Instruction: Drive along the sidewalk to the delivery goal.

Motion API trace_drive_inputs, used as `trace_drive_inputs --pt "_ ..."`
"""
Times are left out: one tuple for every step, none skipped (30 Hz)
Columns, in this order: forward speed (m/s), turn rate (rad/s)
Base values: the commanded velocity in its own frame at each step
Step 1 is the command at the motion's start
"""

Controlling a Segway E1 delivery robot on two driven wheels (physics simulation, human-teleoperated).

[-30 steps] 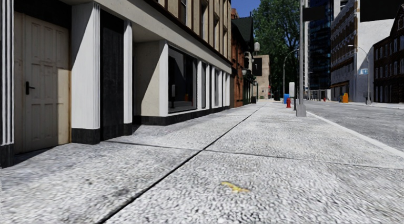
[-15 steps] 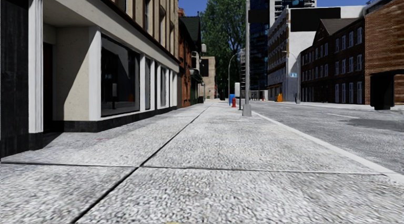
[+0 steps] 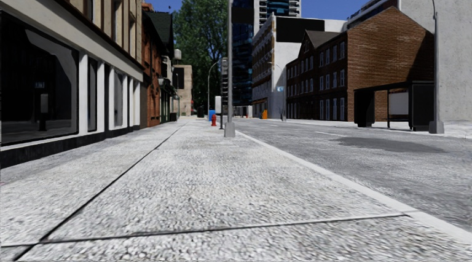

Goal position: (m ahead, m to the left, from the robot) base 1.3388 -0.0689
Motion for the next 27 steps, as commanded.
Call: trace_drive_inputs --pt "1.23 -0.61" --pt "1.23 -0.61" --pt "1.23 -0.61" --pt "1.23 -0.55" --pt "1.23 -0.47" --pt "1.23 -0.44" --pt "1.23 -0.43" --pt "1.23 -0.43" --pt "1.23 -0.41" --pt "1.23 -0.38" --pt "1.23 -0.3" --pt "1.23 -0.3" --pt "1.23 0.0" --pt "1.23 0.0" --pt "1.23 0.0" --pt "1.23 0.0" --pt "1.22 0.0" --pt "1.22 0.0" --pt "1.22 0.0" --pt "1.22 0.0" --pt "1.22 0.0" --pt "1.22 0.0" --pt "1.22 0.0" --pt "1.22 0.0" --pt "1.22 0.0" --pt "1.2 0.0" --pt "1.13 0.0"
